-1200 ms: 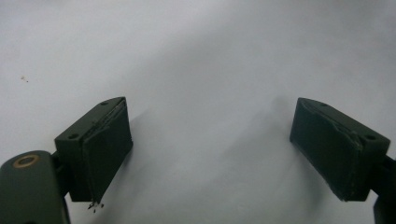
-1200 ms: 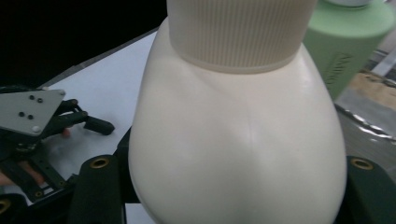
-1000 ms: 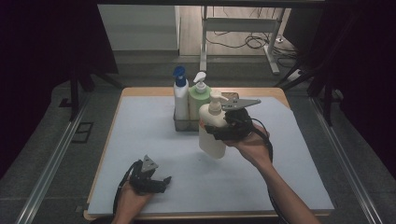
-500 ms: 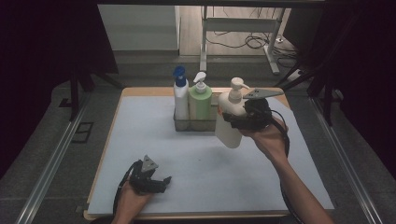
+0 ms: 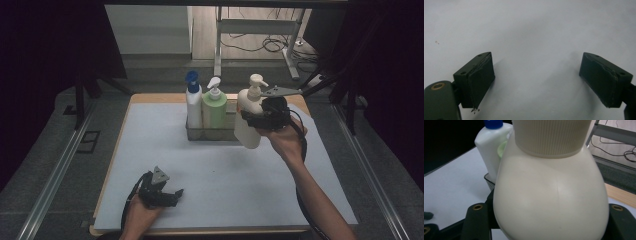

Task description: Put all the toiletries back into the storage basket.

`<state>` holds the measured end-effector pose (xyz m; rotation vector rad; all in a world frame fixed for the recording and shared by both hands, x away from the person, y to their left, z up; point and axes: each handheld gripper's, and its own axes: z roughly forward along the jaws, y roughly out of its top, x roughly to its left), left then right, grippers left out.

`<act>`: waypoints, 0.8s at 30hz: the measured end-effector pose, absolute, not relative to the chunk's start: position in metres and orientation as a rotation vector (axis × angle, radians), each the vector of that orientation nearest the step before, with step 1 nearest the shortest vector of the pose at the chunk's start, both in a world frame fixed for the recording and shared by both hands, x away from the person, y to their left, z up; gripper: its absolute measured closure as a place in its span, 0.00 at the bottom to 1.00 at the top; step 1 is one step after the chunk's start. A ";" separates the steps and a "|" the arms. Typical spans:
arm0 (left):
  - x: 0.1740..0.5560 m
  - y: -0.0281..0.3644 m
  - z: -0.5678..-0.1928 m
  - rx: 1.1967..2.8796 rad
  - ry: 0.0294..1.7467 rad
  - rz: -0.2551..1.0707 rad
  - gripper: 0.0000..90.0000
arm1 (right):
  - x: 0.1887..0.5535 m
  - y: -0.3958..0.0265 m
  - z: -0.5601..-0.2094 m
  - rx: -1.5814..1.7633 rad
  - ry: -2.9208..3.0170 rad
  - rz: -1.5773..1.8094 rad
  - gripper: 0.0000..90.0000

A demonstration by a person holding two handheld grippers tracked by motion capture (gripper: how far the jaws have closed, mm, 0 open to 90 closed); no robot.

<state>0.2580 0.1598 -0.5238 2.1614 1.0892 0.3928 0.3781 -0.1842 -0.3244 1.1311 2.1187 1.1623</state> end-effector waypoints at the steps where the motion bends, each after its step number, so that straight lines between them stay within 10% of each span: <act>1: 0.258 0.160 -0.524 2.162 1.089 0.393 0.13 | 0.380 -0.184 -0.325 1.134 2.116 1.160 0.41; 24: 0.258 0.160 -0.524 2.161 1.089 0.393 0.13 | 0.424 -0.171 -0.333 1.205 2.031 1.149 0.41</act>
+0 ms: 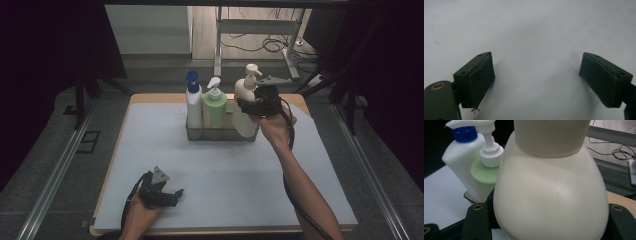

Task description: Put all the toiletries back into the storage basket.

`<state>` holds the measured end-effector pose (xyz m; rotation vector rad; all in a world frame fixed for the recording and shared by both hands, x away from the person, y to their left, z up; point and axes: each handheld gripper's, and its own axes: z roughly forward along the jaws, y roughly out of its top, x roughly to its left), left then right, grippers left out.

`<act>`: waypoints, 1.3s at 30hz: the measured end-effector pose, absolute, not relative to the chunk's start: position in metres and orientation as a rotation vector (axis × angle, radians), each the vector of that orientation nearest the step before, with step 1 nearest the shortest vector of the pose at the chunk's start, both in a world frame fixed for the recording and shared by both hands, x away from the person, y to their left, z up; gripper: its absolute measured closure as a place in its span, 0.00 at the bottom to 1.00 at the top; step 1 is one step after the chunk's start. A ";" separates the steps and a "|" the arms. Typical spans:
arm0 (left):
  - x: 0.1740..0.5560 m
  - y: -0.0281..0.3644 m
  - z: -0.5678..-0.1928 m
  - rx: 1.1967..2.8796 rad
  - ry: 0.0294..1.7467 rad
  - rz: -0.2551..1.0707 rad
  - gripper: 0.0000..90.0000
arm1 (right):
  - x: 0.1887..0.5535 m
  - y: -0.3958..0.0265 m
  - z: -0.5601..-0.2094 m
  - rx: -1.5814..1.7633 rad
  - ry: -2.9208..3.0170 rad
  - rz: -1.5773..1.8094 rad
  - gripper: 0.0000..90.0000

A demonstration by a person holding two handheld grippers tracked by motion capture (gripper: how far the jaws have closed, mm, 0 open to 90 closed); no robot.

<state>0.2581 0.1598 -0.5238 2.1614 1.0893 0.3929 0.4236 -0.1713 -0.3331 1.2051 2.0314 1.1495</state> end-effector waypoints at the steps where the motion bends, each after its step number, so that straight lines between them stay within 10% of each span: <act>1: 0.258 0.160 -0.524 2.162 1.089 0.393 0.13 | 0.425 -0.171 -0.333 1.204 2.031 1.151 0.41; 39: 0.258 0.160 -0.524 2.169 1.087 0.390 0.14 | 0.468 -0.159 -0.355 1.221 1.971 1.106 0.41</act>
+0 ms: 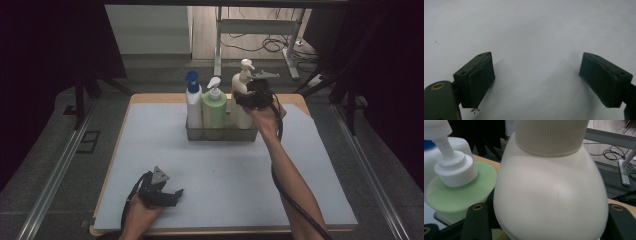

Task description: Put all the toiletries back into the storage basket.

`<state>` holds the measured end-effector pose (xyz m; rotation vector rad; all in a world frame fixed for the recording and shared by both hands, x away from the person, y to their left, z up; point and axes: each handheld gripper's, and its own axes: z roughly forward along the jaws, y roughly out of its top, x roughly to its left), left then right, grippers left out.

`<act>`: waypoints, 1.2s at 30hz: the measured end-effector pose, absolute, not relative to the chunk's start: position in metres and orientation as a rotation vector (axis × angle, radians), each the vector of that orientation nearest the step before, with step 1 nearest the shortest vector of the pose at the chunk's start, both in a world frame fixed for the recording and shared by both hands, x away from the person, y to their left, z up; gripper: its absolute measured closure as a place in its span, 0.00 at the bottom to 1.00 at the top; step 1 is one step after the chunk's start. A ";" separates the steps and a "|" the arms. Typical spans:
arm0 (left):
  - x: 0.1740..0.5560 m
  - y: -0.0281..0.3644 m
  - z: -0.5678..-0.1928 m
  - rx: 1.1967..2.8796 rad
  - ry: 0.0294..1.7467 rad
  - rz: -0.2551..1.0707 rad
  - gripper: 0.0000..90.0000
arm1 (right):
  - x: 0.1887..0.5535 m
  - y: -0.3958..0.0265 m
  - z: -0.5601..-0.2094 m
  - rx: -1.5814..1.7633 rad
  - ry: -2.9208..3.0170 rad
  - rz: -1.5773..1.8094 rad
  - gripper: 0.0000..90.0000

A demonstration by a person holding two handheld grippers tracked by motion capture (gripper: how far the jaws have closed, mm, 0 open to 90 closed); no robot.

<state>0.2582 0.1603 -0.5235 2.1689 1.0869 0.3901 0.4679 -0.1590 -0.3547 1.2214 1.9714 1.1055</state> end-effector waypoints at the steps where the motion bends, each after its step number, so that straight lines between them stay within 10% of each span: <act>1: 0.258 0.160 -0.524 2.169 1.087 0.390 0.13 | 0.468 -0.159 -0.356 1.223 1.972 1.104 0.41; 36: 0.258 0.160 -0.524 2.168 1.087 0.390 0.14 | 0.469 -0.162 -0.400 1.287 2.014 1.064 0.41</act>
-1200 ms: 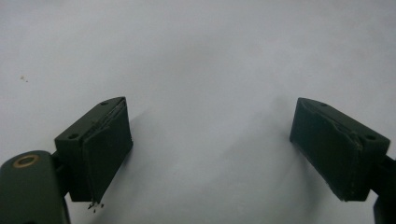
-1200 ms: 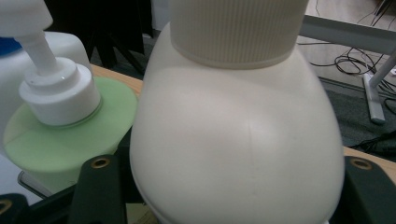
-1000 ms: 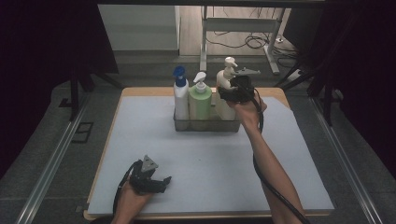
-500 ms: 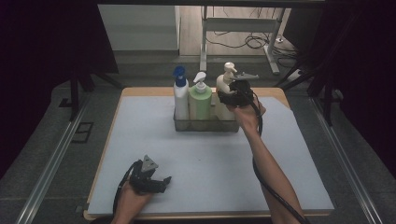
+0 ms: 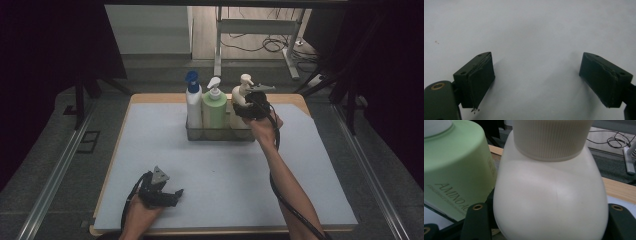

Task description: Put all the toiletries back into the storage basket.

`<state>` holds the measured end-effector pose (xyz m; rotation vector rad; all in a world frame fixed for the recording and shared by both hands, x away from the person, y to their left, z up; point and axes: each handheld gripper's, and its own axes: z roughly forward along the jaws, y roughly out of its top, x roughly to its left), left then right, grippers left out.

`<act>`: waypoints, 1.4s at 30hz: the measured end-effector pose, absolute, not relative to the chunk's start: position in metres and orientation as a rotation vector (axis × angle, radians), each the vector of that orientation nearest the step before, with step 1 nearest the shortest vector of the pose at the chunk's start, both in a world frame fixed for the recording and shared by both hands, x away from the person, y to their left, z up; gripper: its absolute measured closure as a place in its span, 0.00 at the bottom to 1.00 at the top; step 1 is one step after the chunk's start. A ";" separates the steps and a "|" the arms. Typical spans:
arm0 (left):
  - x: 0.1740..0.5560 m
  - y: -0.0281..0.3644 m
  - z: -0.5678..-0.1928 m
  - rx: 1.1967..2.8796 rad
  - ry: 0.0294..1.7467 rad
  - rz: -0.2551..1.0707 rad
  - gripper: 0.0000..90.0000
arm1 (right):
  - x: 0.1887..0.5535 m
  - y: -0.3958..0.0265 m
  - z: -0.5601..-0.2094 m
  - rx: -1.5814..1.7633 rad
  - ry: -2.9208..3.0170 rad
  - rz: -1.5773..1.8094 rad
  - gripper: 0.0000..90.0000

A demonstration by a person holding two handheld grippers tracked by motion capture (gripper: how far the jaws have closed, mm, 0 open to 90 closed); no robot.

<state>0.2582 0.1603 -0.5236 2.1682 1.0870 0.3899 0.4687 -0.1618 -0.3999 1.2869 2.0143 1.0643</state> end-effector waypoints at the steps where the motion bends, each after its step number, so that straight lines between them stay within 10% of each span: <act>1: 0.258 0.160 -0.524 2.168 1.087 0.390 0.14 | 0.469 -0.162 -0.401 1.286 2.016 1.062 0.41; 42: 0.258 0.160 -0.524 2.164 1.089 0.390 0.13 | 0.458 -0.178 -0.414 1.289 2.100 1.059 0.38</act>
